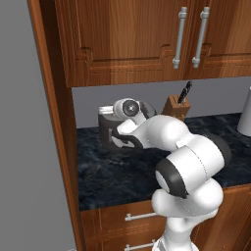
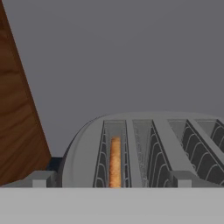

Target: Start the toaster. Once the lever pops up, take the bread to the plate on the dining counter.

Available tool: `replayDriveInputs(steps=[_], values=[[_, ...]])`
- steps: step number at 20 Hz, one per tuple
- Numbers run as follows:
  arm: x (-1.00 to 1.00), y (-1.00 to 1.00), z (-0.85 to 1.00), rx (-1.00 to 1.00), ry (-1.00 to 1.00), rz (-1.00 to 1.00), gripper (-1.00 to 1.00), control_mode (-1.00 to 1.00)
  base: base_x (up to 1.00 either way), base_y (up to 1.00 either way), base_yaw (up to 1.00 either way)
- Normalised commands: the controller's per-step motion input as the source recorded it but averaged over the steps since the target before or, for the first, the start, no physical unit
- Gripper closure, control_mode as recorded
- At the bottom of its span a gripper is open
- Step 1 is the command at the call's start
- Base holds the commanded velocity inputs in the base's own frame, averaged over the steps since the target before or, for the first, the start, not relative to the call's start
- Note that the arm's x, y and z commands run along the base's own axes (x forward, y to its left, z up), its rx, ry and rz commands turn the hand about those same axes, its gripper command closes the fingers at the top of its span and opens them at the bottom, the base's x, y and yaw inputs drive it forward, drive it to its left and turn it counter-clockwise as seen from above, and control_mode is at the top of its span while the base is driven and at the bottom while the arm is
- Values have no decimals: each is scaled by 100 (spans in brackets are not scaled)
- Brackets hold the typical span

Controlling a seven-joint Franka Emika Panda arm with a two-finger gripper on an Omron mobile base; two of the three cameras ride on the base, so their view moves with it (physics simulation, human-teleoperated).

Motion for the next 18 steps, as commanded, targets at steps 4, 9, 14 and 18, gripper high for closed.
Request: replayDriveInputs(steps=[4, 9, 14, 18], values=[[0, 0, 0, 0, 0, 0, -100, -100, 0, 0, 0], [0, 0, 0, 0, 0, 0, -100, -100, 0, 0, 0], [0, 0, 0, 0, 0, 0, -100, -100, 0, 0, 0], [0, 0, 0, 0, 0, 0, -100, -100, 0, 0, 0]])
